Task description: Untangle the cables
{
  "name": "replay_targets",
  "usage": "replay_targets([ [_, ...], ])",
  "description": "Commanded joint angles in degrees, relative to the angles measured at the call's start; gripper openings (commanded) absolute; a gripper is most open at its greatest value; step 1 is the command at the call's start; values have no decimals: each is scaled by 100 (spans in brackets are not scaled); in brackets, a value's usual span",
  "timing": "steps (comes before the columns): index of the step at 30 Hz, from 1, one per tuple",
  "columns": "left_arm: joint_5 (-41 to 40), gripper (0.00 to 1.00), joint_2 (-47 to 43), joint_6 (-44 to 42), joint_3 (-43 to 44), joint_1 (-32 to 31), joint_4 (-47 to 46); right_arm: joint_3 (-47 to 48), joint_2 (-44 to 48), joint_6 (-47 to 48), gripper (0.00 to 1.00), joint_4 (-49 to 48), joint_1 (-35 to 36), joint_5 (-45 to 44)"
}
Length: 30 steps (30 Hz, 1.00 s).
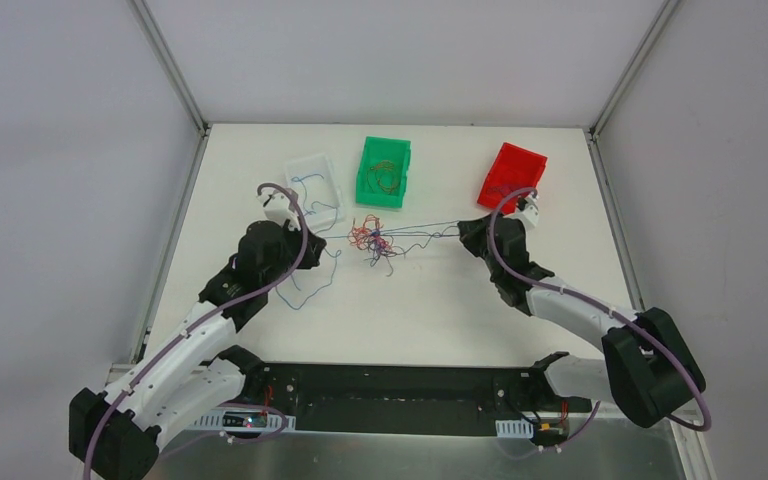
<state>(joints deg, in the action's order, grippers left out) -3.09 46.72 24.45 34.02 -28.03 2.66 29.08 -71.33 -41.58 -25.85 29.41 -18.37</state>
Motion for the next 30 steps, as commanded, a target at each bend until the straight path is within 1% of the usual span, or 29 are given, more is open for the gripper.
replay_targets([
  [1, -1669, 0, -305, 773, 50, 131, 705, -104, 244, -55, 0, 274, -207, -1024],
  [4, -2240, 0, -505, 1177, -17, 148, 1008, -164, 392, -225, 0, 417, -237, -1349],
  [8, -2717, 0, -663, 1603, -63, 149, 1347, -314, 541, -580, 0, 463, -249, -1843],
  [12, -3097, 0, -786, 1873, -77, 149, 1595, -343, 626, -957, 0, 736, -252, -2329],
  [16, -3288, 0, -867, 2071, -49, 149, 1795, -302, 668, -1116, 0, 941, -249, -2457],
  [18, -3201, 0, -872, 1998, -32, 151, 1778, -232, 648, -867, 0, 903, -256, -2178],
  [19, -3032, 0, -848, 1890, -28, 149, 1686, -164, 642, -616, 1, 865, -250, -1915],
  [20, -2789, 0, -811, 1715, -19, 149, 1546, -64, 620, -308, 5, 777, -253, -1504],
  [21, -2387, 0, -764, 1428, -23, 149, 1312, -12, 586, 40, 8, 613, -252, -1058],
  [22, -1761, 0, -713, 1138, -24, 149, 1079, 27, 540, 341, 13, 407, -244, -561],
  [23, -1251, 0, -631, 895, -3, 149, 822, 31, 471, 543, 20, 213, -236, -135],
  [25, -237, 0, -428, 500, 102, 149, 471, -58, 344, 739, 36, -282, -181, 445],
  [27, 505, 0, -162, 355, 353, 149, 403, -110, 189, 847, 46, -701, -135, 836],
  [28, 813, 0, -22, 279, 471, 149, 394, -71, 113, 878, 49, -764, -122, 1018],
  [30, 1344, 0, 197, 226, 682, 139, 389, 47, 17, 1005, 51, -779, -48, 1284],
])
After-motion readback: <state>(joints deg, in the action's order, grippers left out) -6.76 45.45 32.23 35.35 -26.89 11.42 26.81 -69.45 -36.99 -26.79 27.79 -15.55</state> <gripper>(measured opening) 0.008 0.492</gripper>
